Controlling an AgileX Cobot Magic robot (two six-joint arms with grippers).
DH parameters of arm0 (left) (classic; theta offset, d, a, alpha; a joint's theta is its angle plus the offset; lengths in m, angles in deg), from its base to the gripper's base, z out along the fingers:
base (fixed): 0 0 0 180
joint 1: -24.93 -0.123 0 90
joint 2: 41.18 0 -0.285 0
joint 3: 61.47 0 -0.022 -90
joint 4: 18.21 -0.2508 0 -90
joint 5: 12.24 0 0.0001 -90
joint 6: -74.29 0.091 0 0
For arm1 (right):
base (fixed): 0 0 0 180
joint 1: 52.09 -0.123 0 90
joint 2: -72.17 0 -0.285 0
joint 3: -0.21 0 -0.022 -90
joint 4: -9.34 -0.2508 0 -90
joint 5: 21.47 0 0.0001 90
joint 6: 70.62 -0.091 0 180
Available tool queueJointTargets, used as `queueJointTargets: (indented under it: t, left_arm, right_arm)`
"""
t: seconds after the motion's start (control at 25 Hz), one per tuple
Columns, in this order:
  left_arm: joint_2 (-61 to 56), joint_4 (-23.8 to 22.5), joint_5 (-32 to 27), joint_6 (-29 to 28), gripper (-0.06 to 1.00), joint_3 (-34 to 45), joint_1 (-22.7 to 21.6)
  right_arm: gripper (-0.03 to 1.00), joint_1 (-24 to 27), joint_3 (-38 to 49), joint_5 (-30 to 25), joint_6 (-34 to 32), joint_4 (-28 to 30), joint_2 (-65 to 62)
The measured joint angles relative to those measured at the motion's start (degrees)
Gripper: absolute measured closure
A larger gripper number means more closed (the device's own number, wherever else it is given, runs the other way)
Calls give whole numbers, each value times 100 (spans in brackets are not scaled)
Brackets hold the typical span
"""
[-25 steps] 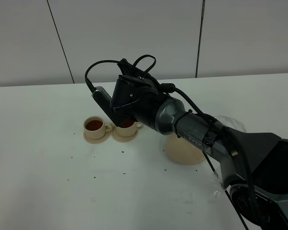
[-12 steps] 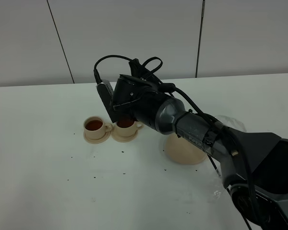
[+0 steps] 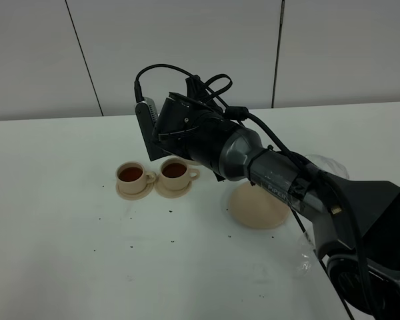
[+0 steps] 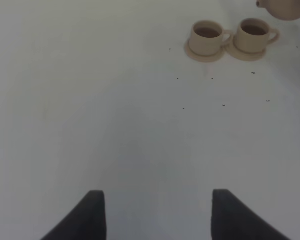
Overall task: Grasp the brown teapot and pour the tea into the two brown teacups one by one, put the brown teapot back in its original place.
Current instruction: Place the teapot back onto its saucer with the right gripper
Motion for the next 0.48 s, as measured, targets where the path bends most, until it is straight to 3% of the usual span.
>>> queueJointTargets:
  t: [0.48]
  left_arm:
    - [0,0,0,0,41,0,0]
  right_arm:
    - [88,0,0,-116,-34,-558,-136]
